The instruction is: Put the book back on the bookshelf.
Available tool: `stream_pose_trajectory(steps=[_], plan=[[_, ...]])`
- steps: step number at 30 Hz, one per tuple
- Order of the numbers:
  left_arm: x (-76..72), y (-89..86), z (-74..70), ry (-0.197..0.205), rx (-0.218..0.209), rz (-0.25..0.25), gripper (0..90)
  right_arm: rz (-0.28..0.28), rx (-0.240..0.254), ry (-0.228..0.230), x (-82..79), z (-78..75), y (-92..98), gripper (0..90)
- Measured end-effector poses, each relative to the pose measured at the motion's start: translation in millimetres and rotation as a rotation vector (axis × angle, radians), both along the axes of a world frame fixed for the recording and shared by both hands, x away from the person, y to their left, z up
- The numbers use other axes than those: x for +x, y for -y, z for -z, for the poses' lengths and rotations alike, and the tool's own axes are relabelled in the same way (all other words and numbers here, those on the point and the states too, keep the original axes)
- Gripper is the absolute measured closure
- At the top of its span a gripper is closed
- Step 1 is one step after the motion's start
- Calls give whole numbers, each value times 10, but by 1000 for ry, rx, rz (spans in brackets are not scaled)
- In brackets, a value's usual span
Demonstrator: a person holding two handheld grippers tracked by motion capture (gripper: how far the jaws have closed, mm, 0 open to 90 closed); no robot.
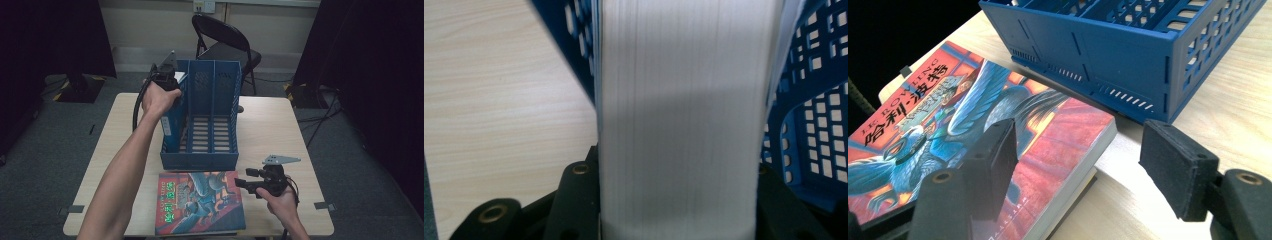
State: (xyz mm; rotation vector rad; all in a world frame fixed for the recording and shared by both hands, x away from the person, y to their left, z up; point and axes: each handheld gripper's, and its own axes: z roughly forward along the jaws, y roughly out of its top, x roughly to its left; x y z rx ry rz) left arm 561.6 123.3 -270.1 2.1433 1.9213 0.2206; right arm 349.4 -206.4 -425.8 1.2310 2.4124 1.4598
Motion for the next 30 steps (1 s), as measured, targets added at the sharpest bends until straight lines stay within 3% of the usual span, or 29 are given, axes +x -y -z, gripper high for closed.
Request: stream_pose_trajectory(steps=[2,10,17,23,30], plan=[[58,17,9,4,-17,-5,616,-1,1,-1,-2,5,1,304],[154,14,36,33,-2,-31,616,-1,9,-6,-3,24,23,304],[194,-3,39,42,3,-44,615,-8,4,-13,3,42,0,304],[162,-17,103,85,-3,-74,615,-12,1,-14,4,47,-22,301],[173,-41,119,70,-2,-71,610,-17,1,-10,-11,37,-27,301]])
